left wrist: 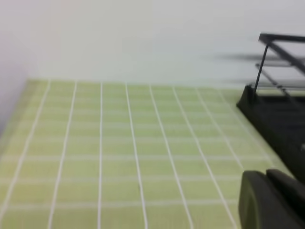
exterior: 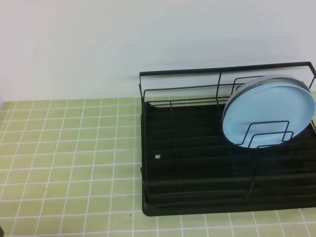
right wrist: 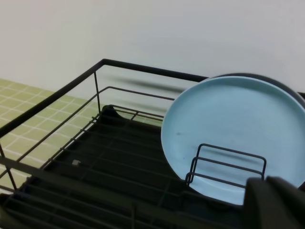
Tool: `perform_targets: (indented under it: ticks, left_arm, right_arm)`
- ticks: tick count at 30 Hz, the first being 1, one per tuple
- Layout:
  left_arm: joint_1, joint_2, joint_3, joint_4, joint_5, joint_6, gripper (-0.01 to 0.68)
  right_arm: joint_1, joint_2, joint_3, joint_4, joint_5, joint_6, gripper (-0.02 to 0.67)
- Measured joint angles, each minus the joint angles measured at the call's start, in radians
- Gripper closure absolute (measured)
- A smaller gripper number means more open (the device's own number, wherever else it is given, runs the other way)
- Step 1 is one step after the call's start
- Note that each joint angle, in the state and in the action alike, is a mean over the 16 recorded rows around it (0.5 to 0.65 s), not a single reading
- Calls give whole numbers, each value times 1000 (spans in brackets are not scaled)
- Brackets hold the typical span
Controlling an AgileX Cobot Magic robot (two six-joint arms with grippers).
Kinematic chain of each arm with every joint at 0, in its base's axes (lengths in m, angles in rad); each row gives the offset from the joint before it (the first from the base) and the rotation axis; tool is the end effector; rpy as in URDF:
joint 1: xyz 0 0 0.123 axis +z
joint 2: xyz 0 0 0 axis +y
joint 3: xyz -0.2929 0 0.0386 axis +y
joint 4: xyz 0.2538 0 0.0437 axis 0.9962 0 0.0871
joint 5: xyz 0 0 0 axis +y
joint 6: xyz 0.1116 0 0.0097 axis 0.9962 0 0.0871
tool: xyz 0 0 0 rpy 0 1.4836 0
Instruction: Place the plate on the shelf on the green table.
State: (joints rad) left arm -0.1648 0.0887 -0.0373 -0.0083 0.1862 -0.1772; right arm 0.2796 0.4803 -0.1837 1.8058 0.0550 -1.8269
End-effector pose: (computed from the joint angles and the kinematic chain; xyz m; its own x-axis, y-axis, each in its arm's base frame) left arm 0.0770 -0.0130 0.2012 -0.1758 -0.1576 -0.9717 0.1355 0.9738 -0.1824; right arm 0.1168 0.0398 0.2383 -0.1809 -0.0735 -0.9807 -0.3298 0.9440 -0.0099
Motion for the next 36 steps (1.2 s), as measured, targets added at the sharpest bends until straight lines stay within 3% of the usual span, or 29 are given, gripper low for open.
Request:
perform_targets:
  ticks: [13,36]
  left_arm:
    - [0,-105,77,37,112,-27,673]
    - [0,-116,77,39,116,-26,673]
  right_arm:
    - [0,0,0,0,1,0,652]
    - [-7,-10,0,0,3,0,652]
